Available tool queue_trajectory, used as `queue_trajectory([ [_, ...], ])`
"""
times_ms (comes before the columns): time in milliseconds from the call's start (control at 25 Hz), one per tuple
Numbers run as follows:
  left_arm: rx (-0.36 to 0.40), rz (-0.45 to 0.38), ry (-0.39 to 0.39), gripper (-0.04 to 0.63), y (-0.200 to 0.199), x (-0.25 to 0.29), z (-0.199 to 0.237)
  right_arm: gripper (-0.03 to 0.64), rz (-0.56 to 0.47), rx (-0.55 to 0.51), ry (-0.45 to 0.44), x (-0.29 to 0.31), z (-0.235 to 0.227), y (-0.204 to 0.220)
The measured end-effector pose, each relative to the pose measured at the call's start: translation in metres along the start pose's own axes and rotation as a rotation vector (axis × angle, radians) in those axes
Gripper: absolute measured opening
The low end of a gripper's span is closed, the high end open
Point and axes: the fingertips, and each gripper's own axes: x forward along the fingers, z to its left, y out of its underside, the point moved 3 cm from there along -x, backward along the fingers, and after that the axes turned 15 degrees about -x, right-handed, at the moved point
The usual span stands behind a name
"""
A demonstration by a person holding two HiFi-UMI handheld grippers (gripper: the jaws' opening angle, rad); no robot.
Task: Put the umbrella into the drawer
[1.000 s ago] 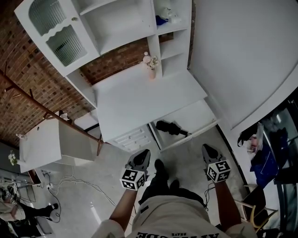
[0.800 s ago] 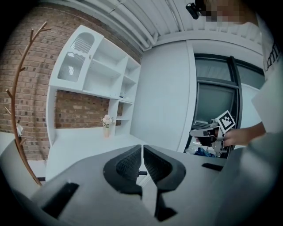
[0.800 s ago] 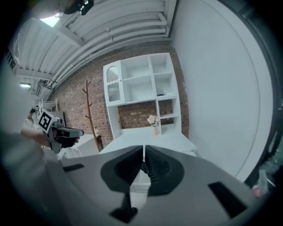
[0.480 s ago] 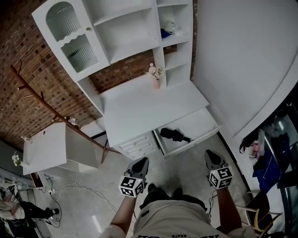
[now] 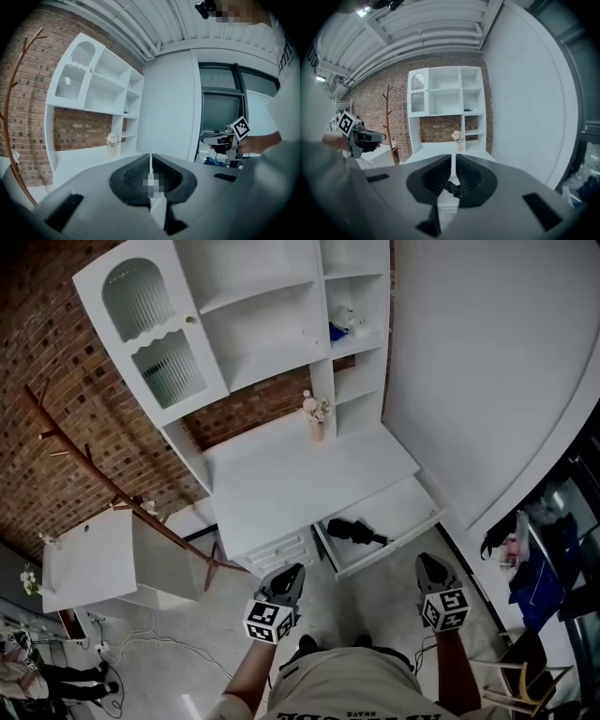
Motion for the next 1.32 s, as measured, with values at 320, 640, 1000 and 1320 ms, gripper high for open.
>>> queue_trajectory([
  [320, -0.002, -0.014, 0.035, 0.034, -0.015, 0.003, 0.023, 0.037, -0.043, -0.027, 0.021, 0.008, 0.013, -0.019],
  [640, 0.002, -0.020, 0.059, 0.034, -0.022, 0.005, 0.031, 0.036, -0.056, -0.052, 0.020, 0.016, 0.021, -0.031],
  [1000, 0.009, -0.022, 0.068, 0.034, -0.028, 0.008, 0.032, 0.035, -0.059, -0.053, 0.017, 0.020, 0.020, -0.036],
  [1320, 0.010, -0.023, 0.065, 0.034, -0.030, 0.009, 0.035, 0.035, -0.077, -0.046, 0.017, 0.023, 0.017, -0.042],
])
